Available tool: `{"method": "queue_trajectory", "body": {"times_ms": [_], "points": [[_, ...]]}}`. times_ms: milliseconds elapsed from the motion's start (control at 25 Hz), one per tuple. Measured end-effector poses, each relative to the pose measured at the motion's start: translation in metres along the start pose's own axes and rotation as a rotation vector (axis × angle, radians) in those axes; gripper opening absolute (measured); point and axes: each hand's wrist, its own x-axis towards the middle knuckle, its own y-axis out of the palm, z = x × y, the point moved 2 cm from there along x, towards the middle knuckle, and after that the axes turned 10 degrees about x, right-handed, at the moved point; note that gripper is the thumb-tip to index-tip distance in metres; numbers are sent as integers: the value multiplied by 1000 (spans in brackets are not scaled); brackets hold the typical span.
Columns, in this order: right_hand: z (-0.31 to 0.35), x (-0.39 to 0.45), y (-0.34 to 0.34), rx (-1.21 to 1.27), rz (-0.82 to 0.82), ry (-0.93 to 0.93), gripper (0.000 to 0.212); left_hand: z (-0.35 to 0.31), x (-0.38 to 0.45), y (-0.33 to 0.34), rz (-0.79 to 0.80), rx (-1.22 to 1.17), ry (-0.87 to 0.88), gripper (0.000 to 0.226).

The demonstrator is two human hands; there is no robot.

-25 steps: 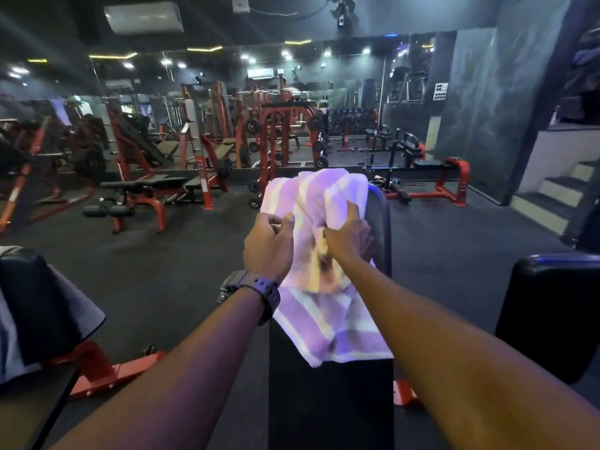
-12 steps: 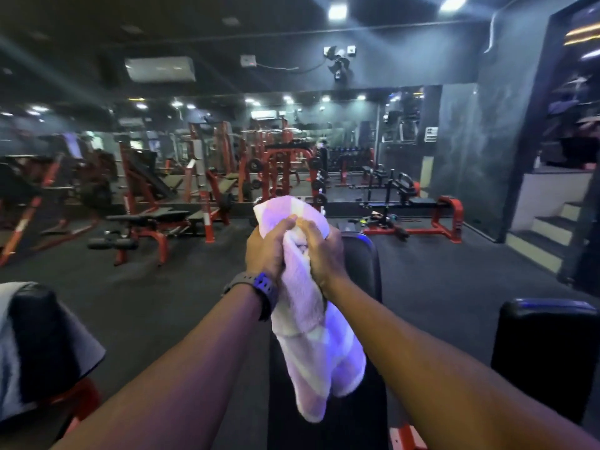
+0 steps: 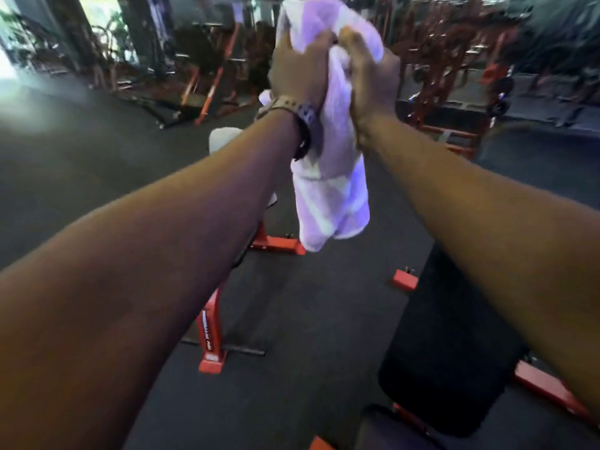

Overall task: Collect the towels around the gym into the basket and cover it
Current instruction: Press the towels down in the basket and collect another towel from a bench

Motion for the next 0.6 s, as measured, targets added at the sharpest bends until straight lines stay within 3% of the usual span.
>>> {"method": "queue_trajectory", "body": {"times_ms": [360,600], "points": [[-68,-45,199,-30,202,58,44,107,109,-146,-166,92,-52,55],[-75,-22,256,22,198,-6,44,117,171,-163,-202,92,-27,76]]}}
